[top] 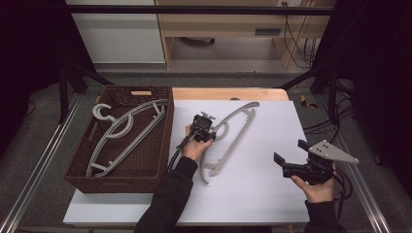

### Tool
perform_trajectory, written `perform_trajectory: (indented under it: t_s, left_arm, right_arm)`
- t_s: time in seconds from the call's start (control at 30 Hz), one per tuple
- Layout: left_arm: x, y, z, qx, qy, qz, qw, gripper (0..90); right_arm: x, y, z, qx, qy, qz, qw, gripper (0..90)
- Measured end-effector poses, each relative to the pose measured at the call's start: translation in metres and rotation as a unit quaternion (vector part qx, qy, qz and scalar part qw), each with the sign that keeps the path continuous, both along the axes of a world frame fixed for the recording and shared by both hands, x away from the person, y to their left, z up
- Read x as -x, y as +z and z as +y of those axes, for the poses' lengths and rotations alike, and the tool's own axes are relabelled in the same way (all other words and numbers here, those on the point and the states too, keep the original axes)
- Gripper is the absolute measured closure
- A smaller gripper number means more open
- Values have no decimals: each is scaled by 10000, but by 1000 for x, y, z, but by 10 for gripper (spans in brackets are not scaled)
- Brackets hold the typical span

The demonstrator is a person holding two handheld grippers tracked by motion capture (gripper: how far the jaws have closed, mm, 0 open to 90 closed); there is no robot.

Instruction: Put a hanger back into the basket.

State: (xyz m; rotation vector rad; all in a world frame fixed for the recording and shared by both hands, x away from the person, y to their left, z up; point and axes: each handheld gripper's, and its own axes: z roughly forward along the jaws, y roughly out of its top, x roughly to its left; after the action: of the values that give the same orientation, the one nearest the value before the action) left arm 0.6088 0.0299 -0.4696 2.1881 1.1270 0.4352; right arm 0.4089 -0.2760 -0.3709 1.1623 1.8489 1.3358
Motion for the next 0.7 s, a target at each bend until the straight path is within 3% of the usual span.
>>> perform_trajectory:
  t_s: [0.2, 0.37, 0.7]
  left_arm:
    - [-1, 1, 0, -37, -20, 57, 10000, 665]
    - [-1, 3, -1, -37, 37, 186, 9998, 785]
    - [1, 6, 0, 4, 198, 354, 9992, 824]
  right_arm:
    - [0, 0, 1, 10, 10, 12, 10000, 45]
    - [0, 0, 2, 17, 20, 16, 10000, 45]
    - [-1, -1, 2, 14, 24, 38, 10000, 43]
